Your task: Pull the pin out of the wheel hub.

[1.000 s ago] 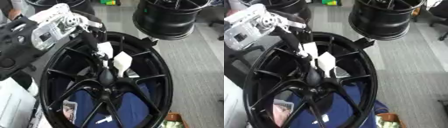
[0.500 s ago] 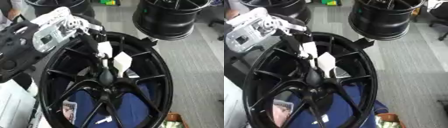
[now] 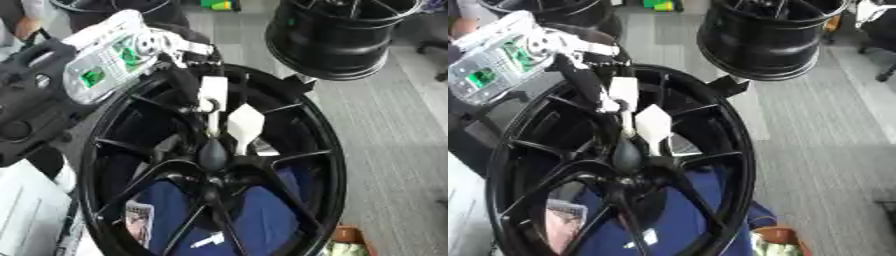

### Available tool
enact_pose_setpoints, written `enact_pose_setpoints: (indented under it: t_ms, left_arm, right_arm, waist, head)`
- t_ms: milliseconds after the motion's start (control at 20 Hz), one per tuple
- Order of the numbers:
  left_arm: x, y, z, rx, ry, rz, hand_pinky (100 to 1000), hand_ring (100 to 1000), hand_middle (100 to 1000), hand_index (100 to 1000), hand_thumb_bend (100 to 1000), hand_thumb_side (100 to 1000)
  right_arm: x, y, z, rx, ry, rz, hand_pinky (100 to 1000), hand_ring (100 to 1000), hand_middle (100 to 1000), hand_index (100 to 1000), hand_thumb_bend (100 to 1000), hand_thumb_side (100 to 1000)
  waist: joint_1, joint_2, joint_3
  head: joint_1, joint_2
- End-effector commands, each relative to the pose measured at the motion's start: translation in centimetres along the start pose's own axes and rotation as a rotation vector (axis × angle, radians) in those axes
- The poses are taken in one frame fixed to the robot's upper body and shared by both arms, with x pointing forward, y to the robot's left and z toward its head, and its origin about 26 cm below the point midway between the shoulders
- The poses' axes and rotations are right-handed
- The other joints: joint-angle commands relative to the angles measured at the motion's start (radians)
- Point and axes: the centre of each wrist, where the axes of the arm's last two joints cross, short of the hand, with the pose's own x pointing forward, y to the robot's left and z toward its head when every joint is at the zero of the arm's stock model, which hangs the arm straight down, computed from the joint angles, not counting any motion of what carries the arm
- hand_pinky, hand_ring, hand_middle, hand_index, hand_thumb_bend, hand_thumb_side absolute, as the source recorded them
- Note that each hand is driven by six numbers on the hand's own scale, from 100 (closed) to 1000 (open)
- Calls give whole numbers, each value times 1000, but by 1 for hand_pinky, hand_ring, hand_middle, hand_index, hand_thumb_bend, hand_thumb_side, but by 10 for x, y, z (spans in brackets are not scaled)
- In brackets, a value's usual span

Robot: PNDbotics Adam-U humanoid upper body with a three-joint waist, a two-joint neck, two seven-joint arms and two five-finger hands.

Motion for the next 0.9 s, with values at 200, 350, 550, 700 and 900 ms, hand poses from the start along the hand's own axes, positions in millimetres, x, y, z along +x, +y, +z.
enact_pose_setpoints:
  t_ms: [200, 350, 550, 700, 900]
  left_arm:
    - [-19, 24, 44, 127, 19, -26, 567, 538, 423, 520, 100, 100]
    - [-40, 34, 79, 250, 18, -38, 570, 538, 425, 520, 100, 100]
    - [-93, 31, 137, 420, 116, -11, 572, 548, 427, 532, 100, 100]
    - [-132, 17, 176, 509, 215, 43, 568, 544, 443, 533, 100, 100]
    - [-152, 1, 207, 603, 269, 85, 559, 535, 452, 534, 100, 108]
  right_arm:
    - [-1, -11, -1, -40, -5, 6, 892, 845, 807, 872, 100, 246]
    - [-1, -13, -1, -48, -6, 10, 891, 845, 808, 872, 100, 247]
    - [-4, -16, -2, -68, -6, 23, 891, 845, 808, 872, 100, 233]
    - [-6, -19, -2, -84, 2, 26, 891, 845, 808, 872, 100, 234]
    - [-8, -19, -2, -86, 11, 26, 891, 846, 808, 872, 100, 224]
  waist:
    - [-4, -19, 4]
    - [-3, -19, 8]
    - [0, -15, 15]
    - [-1, -14, 17]
    - [-6, -16, 22]
  head:
    - [-4, -12]
    - [-14, -17]
    - [-29, -13]
    - [-35, 2]
    - [-31, 18]
